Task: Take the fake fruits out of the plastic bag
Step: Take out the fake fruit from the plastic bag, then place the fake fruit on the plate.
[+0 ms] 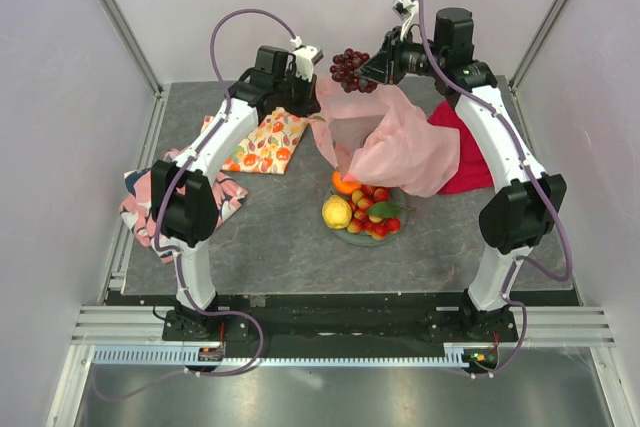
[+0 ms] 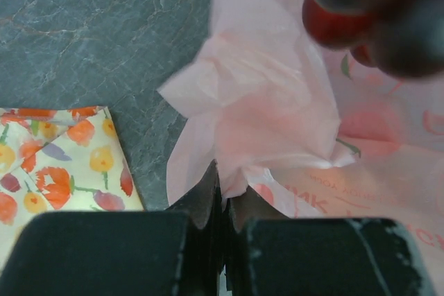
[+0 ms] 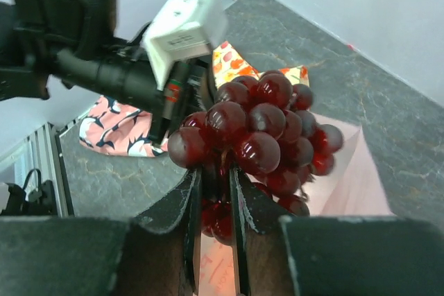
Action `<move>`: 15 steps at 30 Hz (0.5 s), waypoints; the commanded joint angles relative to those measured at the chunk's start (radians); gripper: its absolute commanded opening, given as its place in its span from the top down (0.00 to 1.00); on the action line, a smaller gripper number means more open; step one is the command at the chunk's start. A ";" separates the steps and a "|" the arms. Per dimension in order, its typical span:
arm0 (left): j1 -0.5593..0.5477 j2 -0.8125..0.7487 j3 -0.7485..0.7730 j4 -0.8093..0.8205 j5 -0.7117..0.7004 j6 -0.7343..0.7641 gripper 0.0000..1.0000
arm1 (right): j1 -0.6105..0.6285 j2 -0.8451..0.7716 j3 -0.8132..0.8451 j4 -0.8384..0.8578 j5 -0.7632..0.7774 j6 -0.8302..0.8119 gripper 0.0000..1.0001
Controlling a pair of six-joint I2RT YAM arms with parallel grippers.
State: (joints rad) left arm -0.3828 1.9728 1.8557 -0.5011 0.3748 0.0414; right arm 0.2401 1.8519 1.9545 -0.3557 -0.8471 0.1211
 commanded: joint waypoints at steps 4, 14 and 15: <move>0.032 -0.019 0.141 0.094 -0.097 -0.129 0.98 | -0.007 -0.003 0.202 0.146 -0.036 0.115 0.98; 0.068 -0.089 0.208 0.113 -0.289 -0.044 0.98 | 0.051 -0.177 0.181 -0.107 -0.043 -0.111 0.98; 0.074 -0.110 0.180 0.105 -0.277 -0.043 0.98 | 0.068 -0.190 0.178 -0.171 -0.034 -0.189 0.98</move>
State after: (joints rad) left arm -0.3286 1.9457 2.0598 -0.4126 0.1375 -0.0326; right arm 0.2523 1.7653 2.1323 -0.3439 -0.8700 0.1612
